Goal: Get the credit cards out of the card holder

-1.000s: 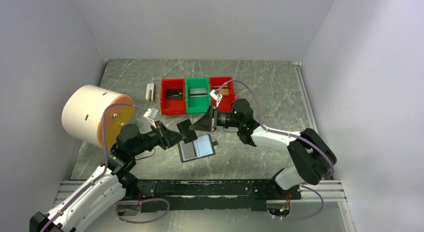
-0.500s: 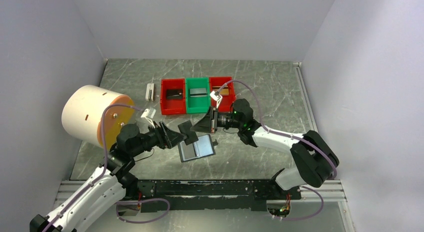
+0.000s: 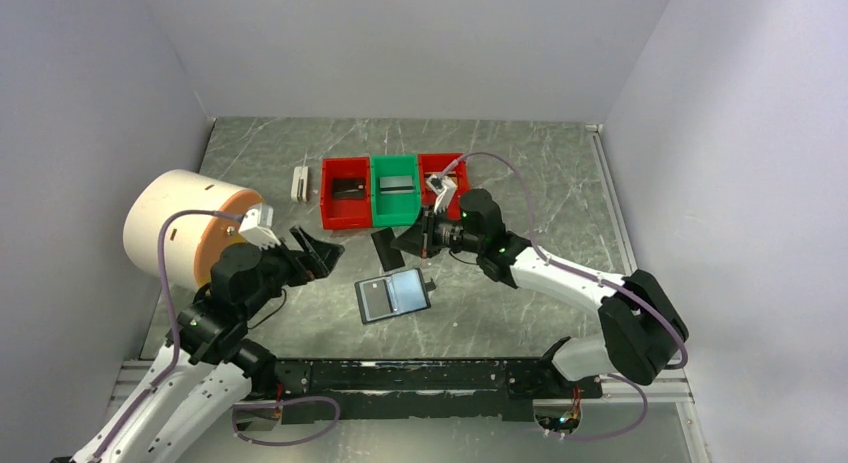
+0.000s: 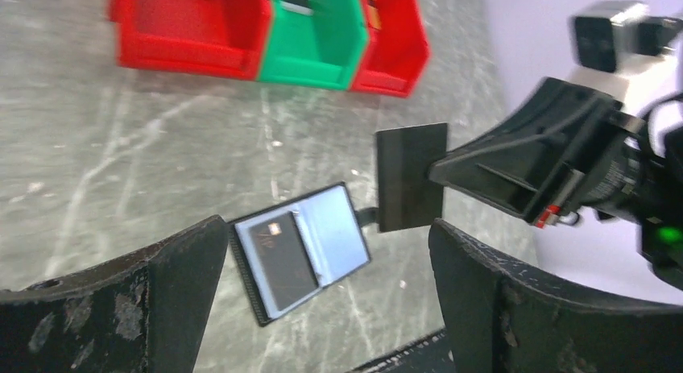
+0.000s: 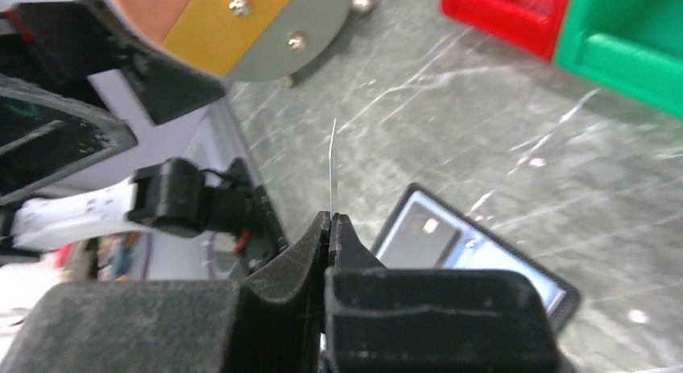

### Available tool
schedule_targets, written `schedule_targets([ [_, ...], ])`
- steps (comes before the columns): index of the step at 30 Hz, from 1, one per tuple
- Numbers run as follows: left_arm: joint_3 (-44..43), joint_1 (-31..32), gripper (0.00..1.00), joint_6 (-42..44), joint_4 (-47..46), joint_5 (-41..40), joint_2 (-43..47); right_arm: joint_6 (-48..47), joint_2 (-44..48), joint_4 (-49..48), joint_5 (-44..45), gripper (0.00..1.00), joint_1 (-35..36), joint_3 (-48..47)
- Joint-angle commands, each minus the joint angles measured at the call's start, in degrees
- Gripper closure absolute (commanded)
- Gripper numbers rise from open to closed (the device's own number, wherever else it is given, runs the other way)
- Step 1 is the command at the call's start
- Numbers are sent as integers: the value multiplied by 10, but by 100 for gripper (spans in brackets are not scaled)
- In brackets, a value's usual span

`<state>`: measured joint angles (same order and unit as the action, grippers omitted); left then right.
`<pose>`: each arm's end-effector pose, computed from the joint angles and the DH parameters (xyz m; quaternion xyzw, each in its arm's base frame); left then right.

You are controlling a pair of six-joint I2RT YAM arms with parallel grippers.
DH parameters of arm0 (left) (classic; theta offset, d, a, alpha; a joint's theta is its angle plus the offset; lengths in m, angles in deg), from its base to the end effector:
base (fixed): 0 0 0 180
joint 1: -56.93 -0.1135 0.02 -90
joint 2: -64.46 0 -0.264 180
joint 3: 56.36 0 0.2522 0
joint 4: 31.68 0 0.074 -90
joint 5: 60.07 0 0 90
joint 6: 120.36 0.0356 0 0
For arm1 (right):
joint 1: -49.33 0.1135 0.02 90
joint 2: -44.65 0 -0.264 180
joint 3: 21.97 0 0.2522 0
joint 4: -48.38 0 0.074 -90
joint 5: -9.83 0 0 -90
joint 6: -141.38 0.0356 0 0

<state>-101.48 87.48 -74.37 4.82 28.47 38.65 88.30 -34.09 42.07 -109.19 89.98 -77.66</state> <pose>0.1081 -0.0628 0.2795 -0.1018 0.7983 -0.3513 0.4784 0.2173 0.2093 0.2434 -0.1747 0.7716 0.5185 0.3243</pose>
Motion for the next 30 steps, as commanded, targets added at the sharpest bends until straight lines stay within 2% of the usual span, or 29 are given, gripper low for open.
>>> schedule_targets([
  [1, -63, -4, 0, 31, 124, -137, -16, -133, 15, 69, 100, 100, 14, -50],
  [4, -84, -4, 0, 36, 161, -195, -52, -224, 11, 75, 160, 100, 43, -71],
  [8, -102, -5, 0, 41, 170, -236, -103, -380, -14, 60, 281, 100, 106, -99],
  [10, -108, -11, 1, 48, 166, -239, -119, -456, -38, 58, 307, 100, 126, -123],
  [16, -112, -80, 1, 81, 162, -197, -131, -580, -130, 67, 318, 100, 134, -221],
  [24, -112, -267, 1, 164, 104, -10, -179, -688, -258, 94, 302, 100, 136, -352],
  [26, -103, -288, 0, 174, 82, 9, -166, -704, -294, 100, 302, 100, 136, -388],
  [30, -96, -292, 0, 183, 63, 34, -139, -734, -374, 138, 314, 100, 136, -475],
])
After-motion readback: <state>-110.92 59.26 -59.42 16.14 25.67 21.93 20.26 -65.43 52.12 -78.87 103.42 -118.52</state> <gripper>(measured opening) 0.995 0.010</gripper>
